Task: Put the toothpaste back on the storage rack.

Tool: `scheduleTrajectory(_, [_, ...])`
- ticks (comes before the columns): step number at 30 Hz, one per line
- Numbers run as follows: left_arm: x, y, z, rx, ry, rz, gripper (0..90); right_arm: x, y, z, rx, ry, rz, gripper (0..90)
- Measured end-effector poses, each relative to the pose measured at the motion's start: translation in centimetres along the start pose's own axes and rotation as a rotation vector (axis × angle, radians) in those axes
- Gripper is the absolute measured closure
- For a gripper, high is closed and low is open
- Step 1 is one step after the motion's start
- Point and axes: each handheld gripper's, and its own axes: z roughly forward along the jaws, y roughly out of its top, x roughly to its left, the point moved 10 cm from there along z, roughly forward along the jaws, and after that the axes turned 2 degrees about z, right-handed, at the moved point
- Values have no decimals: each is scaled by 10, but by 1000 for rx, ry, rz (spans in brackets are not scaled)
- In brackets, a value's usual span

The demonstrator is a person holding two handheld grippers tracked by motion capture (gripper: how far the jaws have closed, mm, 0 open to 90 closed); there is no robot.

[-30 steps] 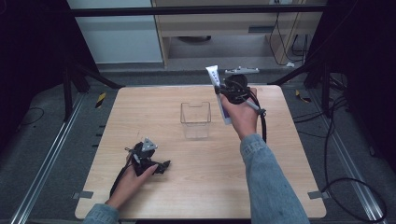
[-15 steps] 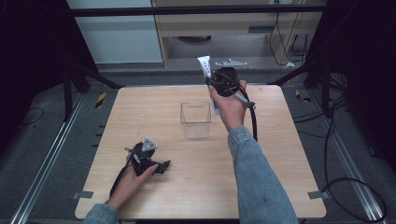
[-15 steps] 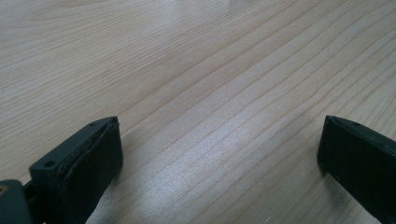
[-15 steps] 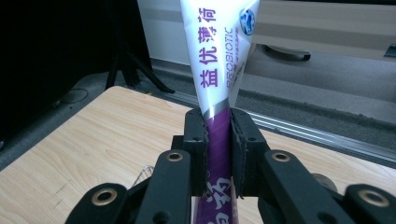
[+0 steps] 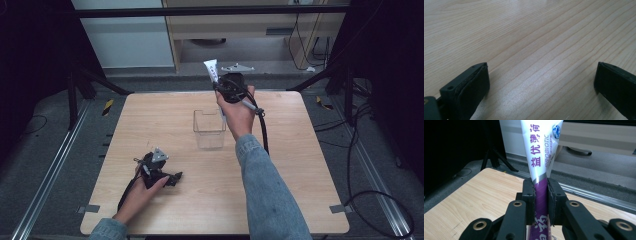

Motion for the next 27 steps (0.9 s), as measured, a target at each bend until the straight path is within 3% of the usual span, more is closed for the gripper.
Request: scheduleTrajectory(27, [0,0,0,2,0,3,0,23,-4,32,-11,23,-21,780])
